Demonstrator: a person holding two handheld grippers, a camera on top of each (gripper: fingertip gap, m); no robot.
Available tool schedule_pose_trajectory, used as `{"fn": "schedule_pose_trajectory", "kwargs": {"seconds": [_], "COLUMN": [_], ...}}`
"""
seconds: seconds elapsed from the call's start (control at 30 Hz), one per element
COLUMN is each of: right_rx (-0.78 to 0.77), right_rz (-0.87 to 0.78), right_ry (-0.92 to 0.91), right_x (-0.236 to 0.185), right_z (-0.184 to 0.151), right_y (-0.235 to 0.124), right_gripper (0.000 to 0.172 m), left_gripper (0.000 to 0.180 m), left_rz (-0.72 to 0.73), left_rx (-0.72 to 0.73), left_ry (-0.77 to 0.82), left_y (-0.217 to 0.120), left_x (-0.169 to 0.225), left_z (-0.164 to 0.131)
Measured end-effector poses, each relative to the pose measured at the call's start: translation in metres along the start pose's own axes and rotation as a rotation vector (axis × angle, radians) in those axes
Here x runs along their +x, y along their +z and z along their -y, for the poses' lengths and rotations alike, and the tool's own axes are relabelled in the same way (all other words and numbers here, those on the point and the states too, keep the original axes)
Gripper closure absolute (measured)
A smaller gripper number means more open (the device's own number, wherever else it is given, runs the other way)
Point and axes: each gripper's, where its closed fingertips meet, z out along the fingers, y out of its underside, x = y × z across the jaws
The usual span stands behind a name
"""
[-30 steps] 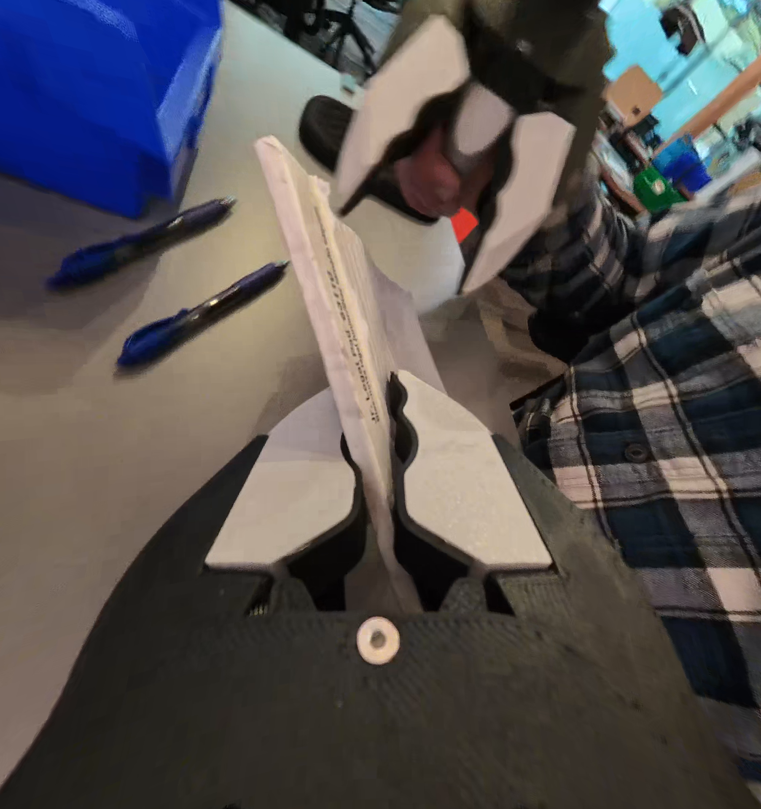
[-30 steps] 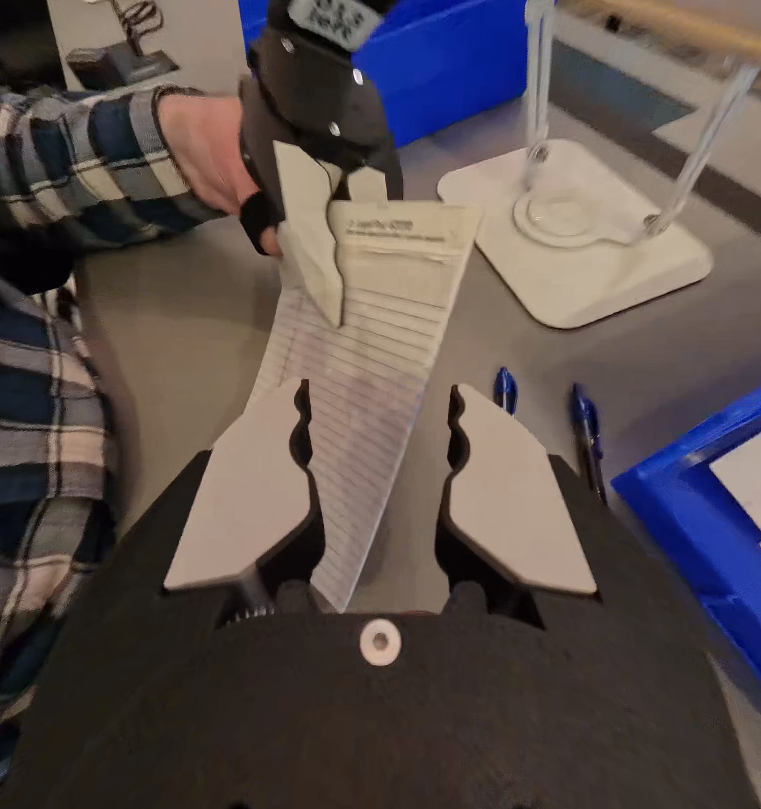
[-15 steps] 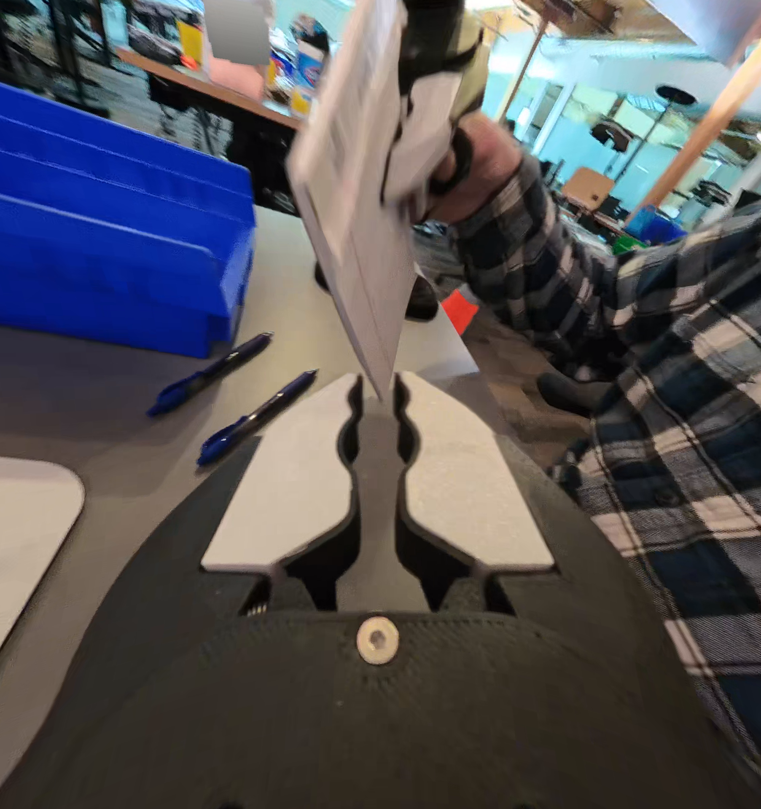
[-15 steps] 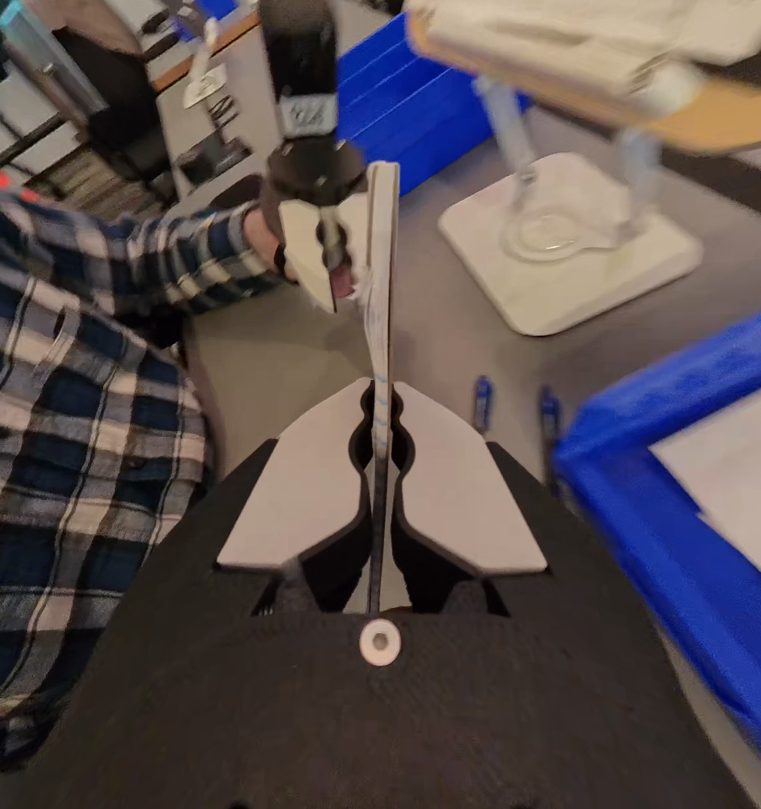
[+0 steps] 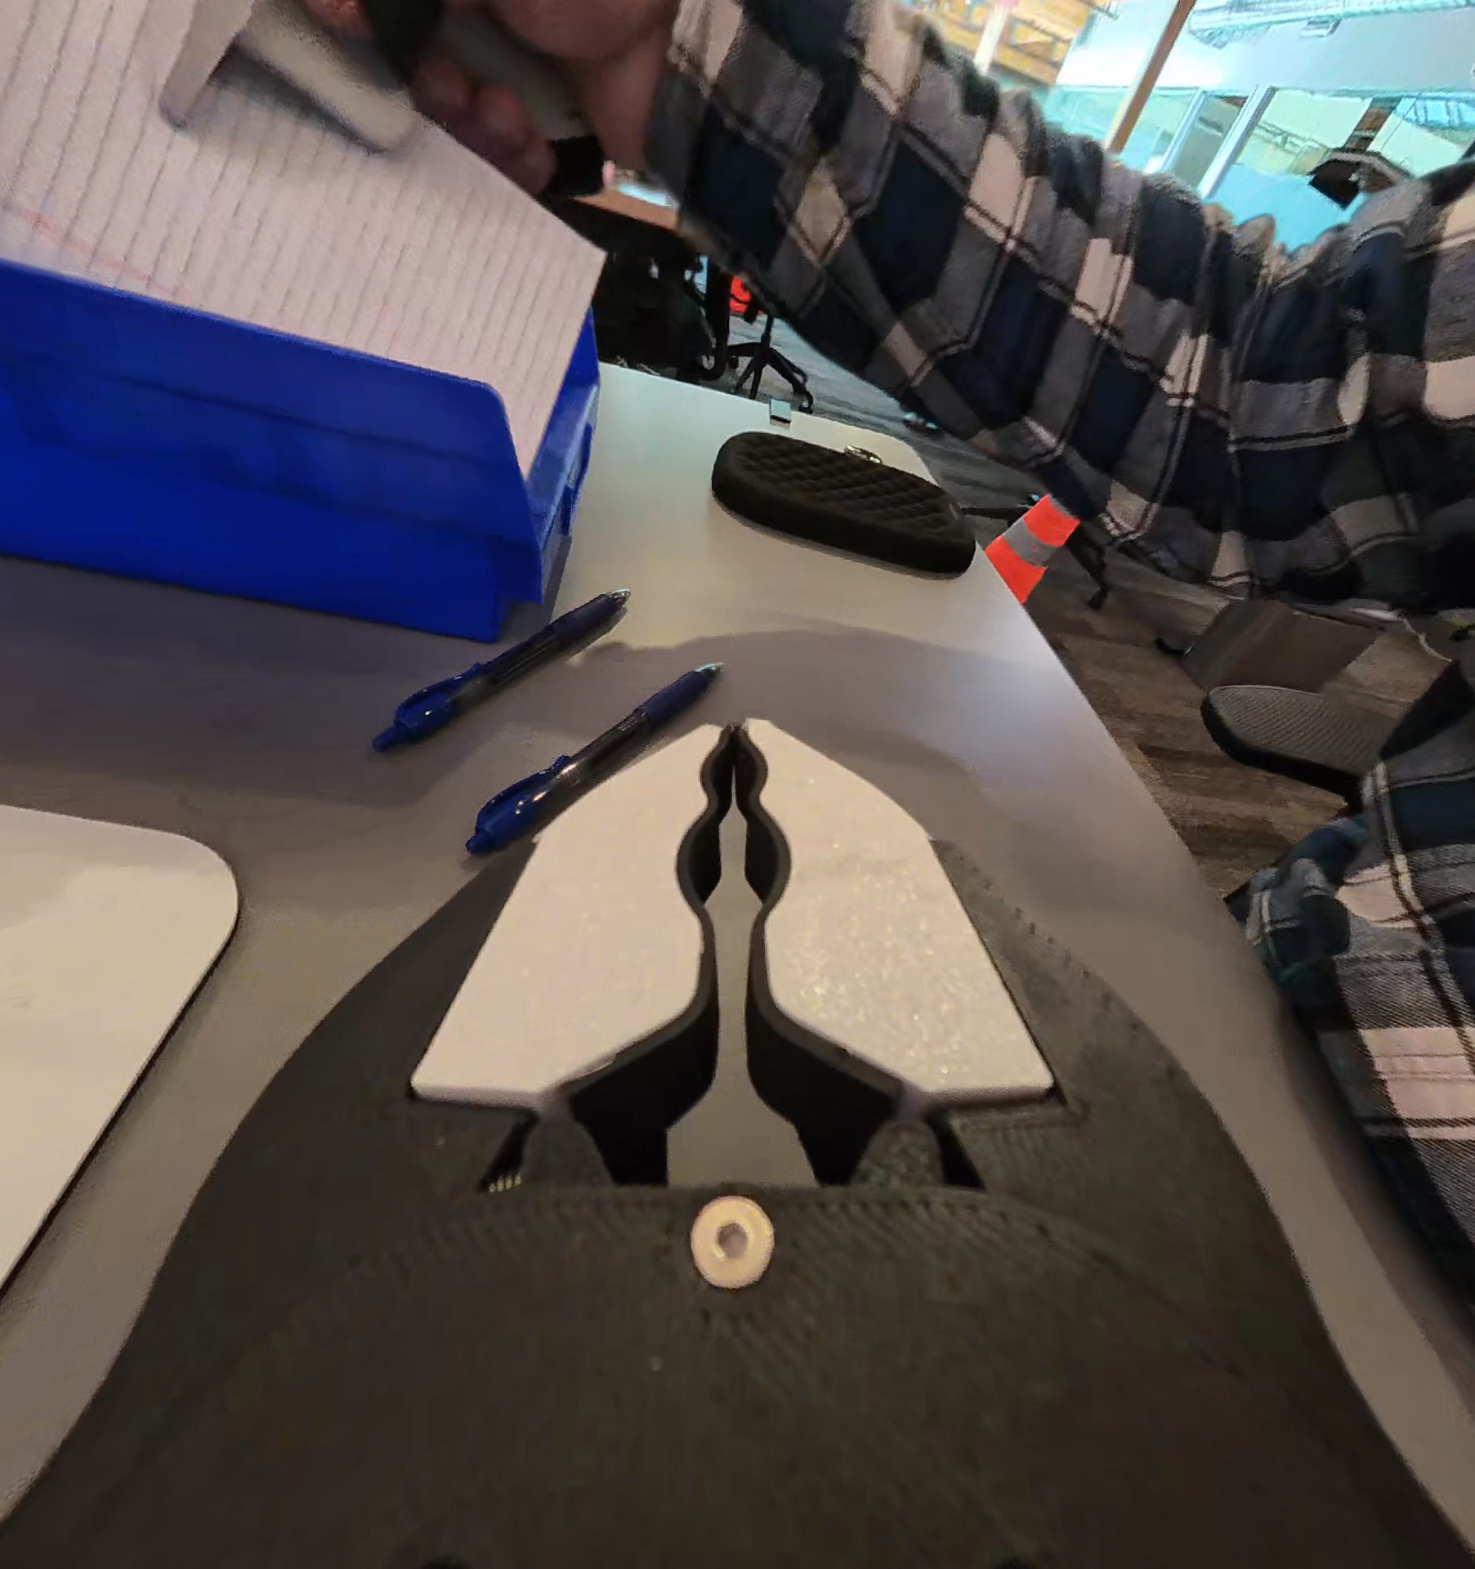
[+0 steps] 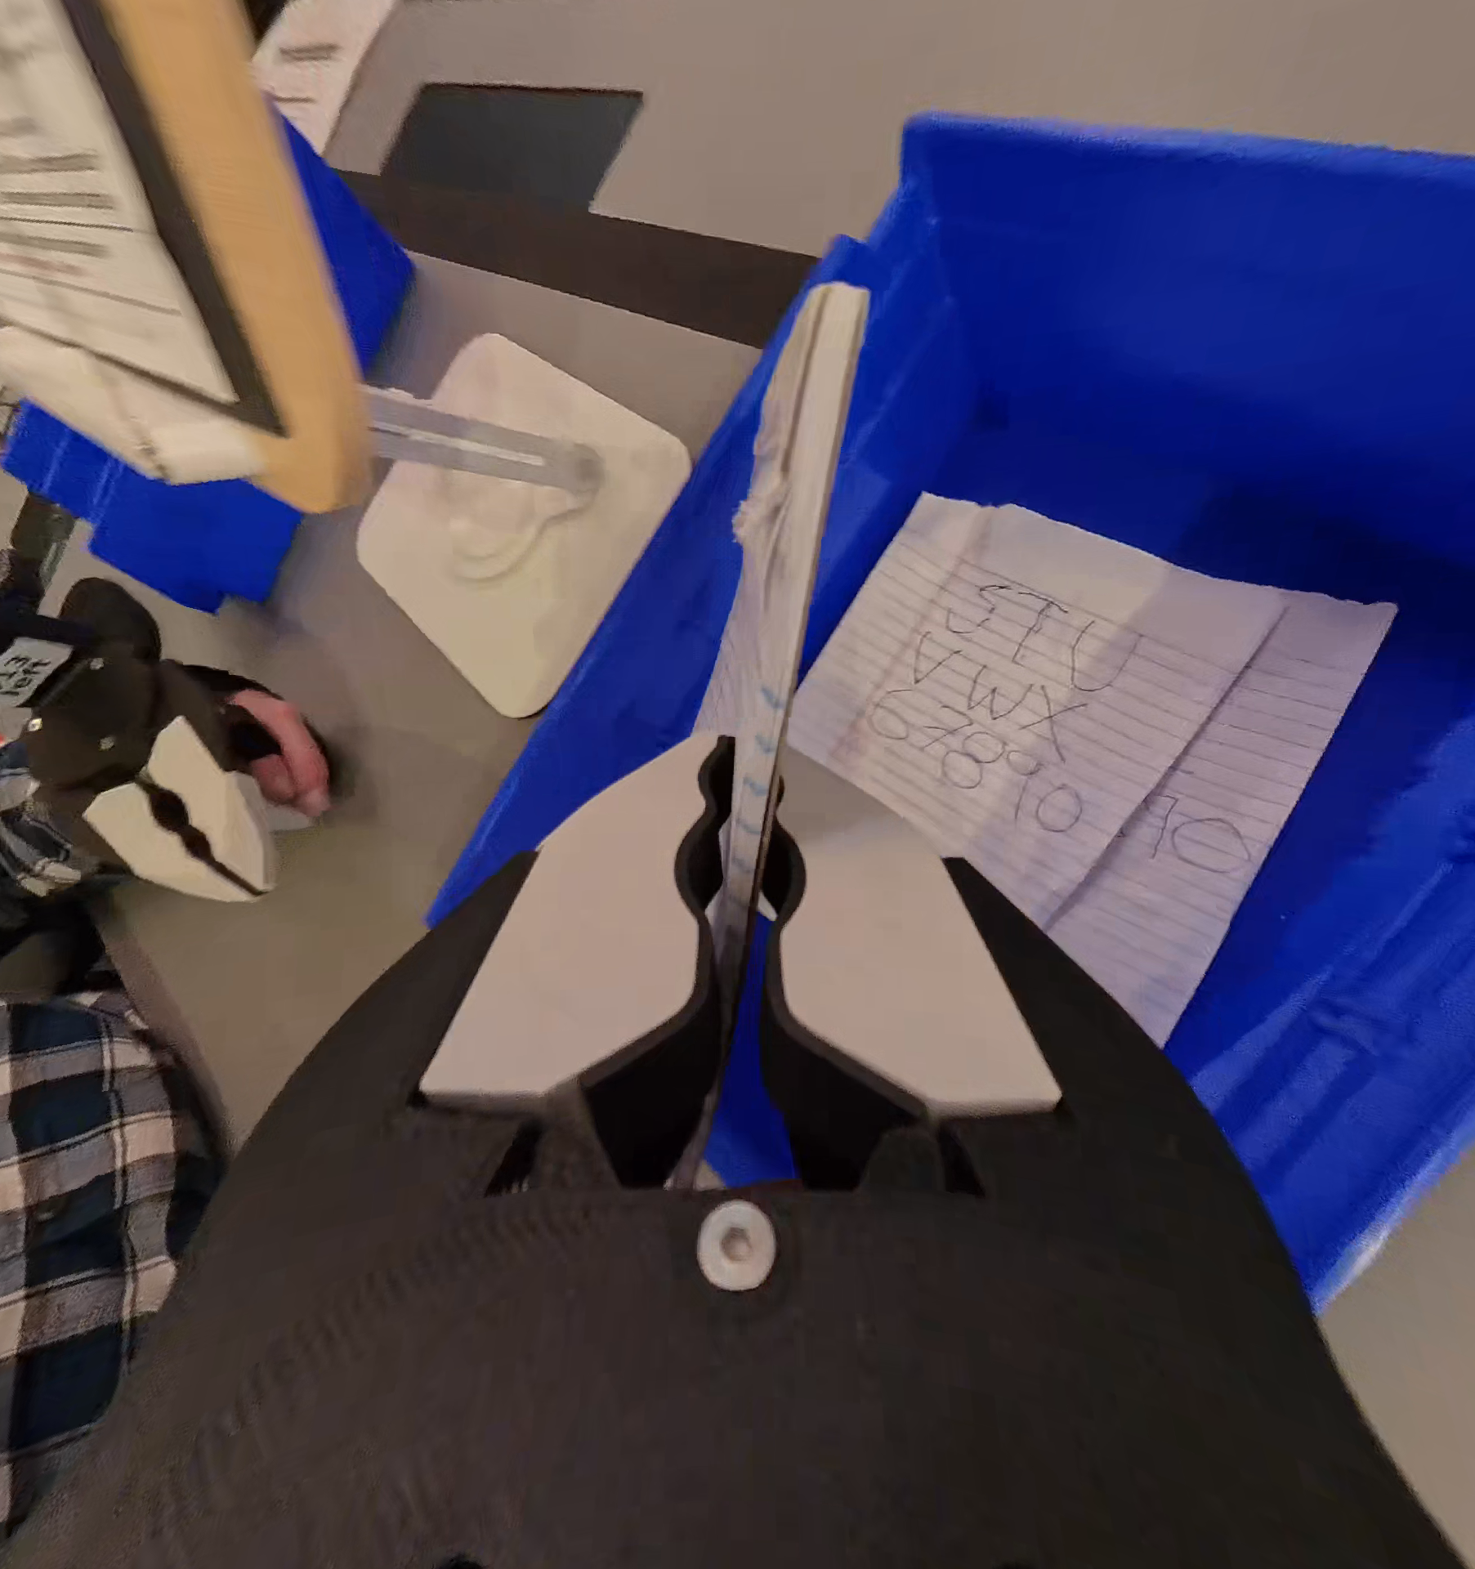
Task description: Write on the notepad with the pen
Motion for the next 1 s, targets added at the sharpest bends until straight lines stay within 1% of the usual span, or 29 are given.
{"fn": "schedule_pose_trajectory", "kwargs": {"seconds": [0.03, 0.1, 0.17, 0.27, 0.3, 0.33, 0.37, 0.4, 0.43, 0.47, 0.53, 0.57, 0.6, 0.67, 0.7, 0.73, 0.77, 0.83, 0.9, 0.93, 1.0], "right_rx": [-0.004, -0.024, -0.047, -0.109, -0.125, -0.145, -0.155, -0.159, -0.139, -0.116, -0.069, -0.067, -0.085, -0.134, -0.185, -0.244, -0.313, -0.427, -0.483, -0.498, -0.511], "right_rz": [-0.004, -0.092, -0.111, -0.24, -0.293, -0.361, -0.426, -0.481, -0.516, -0.526, -0.456, -0.394, -0.319, -0.195, -0.169, -0.157, -0.152, -0.191, -0.222, -0.24, -0.277], "right_ry": [0.016, 0.013, 0.029, 0.017, 0.018, 0.007, -0.007, -0.024, -0.059, -0.102, -0.25, -0.326, -0.389, -0.521, -0.576, -0.612, -0.634, -0.666, -0.666, -0.657, -0.659], "right_x": [0.007, 0.027, 0.037, 0.061, 0.069, 0.078, 0.085, 0.087, 0.084, 0.074, 0.028, -0.003, -0.034, -0.087, -0.103, -0.112, -0.115, -0.107, -0.095, -0.089, -0.077], "right_z": [0.002, 0.005, 0.005, 0.0, -0.001, -0.002, -0.002, -0.002, 0.002, 0.005, 0.007, -0.001, -0.014, -0.049, -0.07, -0.092, -0.115, -0.149, -0.168, -0.173, -0.179], "right_y": [0.006, 0.015, 0.023, 0.029, 0.029, 0.026, 0.022, 0.016, 0.008, 0.0, -0.01, -0.013, -0.013, -0.007, -0.002, 0.006, 0.014, 0.028, 0.038, 0.042, 0.046], "right_gripper": [0.167, 0.168, 0.168, 0.167, 0.161, 0.144, 0.119, 0.104, 0.1, 0.101, 0.119, 0.14, 0.154, 0.164, 0.164, 0.16, 0.162, 0.161, 0.157, 0.154, 0.155], "left_gripper": [0.18, 0.18, 0.18, 0.18, 0.18, 0.18, 0.18, 0.18, 0.18, 0.18, 0.18, 0.18, 0.18, 0.18, 0.18, 0.18, 0.18, 0.18, 0.18, 0.18, 0.18], "left_rz": [-0.003, 0.0, 0.002, -0.004, -0.004, -0.004, -0.003, 0.001, 0.005, 0.004, 0.005, 0.006, 0.004, 0.005, 0.004, 0.001, 0.001, 0.009, 0.005, 0.007, 0.009], "left_rx": [0.003, 0.004, -0.001, -0.006, -0.005, -0.003, 0.0, 0.003, 0.007, 0.01, 0.008, 0.008, 0.006, 0.013, 0.016, 0.015, 0.017, 0.025, 0.024, 0.026, 0.03], "left_ry": [-0.012, -0.012, -0.007, -0.007, -0.007, -0.006, -0.004, -0.003, -0.003, -0.003, -0.002, -0.001, -0.001, -0.002, -0.005, -0.007, -0.008, -0.006, -0.007, -0.008, -0.006], "left_y": [0.0, 0.0, 0.0, 0.002, 0.002, 0.001, 0.001, 0.001, 0.0, 0.0, 0.0, 0.0, 0.0, 0.0, 0.0, 0.001, 0.0, 0.0, 0.0, -0.001, -0.001], "left_x": [0.0, -0.001, -0.001, 0.0, 0.0, 0.0, 0.0, 0.0, 0.0, 0.0, 0.0, 0.0, 0.0, 0.0, 0.0, 0.0, 0.0, -0.001, 0.0, 0.0, -0.001], "left_z": [0.0, 0.0, 0.0, 0.0, 0.0, 0.0, 0.0, 0.001, 0.001, 0.001, 0.001, 0.001, 0.001, 0.002, 0.002, 0.002, 0.002, 0.003, 0.003, 0.003, 0.003]}}
